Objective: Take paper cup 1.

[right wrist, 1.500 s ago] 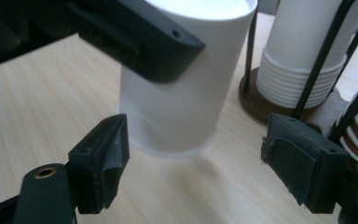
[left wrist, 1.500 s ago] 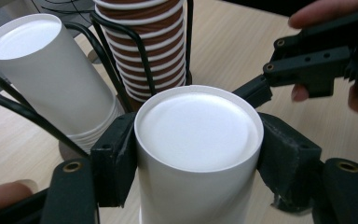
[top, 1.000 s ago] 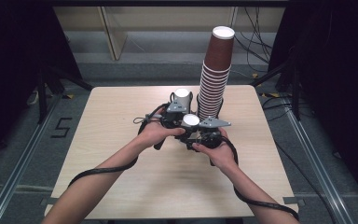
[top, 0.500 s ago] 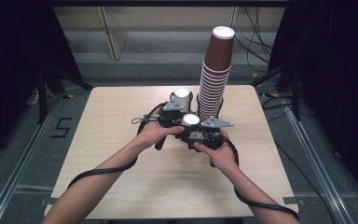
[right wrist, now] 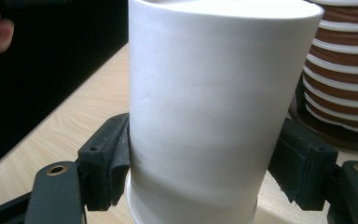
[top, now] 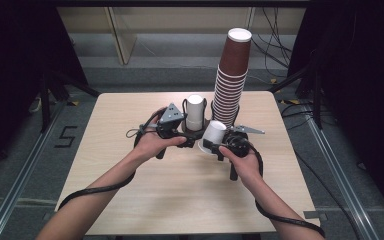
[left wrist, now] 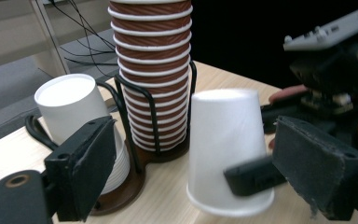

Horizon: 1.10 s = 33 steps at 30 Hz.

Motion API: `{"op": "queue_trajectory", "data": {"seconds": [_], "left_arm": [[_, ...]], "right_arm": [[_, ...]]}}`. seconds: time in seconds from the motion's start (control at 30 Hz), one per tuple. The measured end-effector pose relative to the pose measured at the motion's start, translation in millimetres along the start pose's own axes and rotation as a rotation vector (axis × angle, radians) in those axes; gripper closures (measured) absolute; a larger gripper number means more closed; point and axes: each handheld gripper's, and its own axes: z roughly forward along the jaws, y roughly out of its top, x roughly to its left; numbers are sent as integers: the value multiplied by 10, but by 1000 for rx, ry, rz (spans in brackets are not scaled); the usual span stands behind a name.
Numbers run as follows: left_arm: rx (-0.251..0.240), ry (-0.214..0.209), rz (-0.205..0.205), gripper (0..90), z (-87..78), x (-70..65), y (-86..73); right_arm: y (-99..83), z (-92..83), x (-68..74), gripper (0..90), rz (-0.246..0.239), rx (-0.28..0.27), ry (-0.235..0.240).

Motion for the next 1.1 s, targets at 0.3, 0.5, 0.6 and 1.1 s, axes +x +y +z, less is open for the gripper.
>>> {"op": "queue_trajectory", "data": {"seconds": [0.3,0.5,0.6,1.1], "left_arm": [[58,-35,37,120,62,-120,-304],[90,-64,29,106,153,-208,-398],[93,-73,28,103,188,-230,-401],[112,-91,33,92,415,-312,-442]], "right_arm": [[-46,-25,-47,275,183,-21,41],[-79,-20,-47,274,272,-32,72],[-85,-21,-34,274,326,-30,80],[-119,-3,-54,274,384,-47,86]]}}
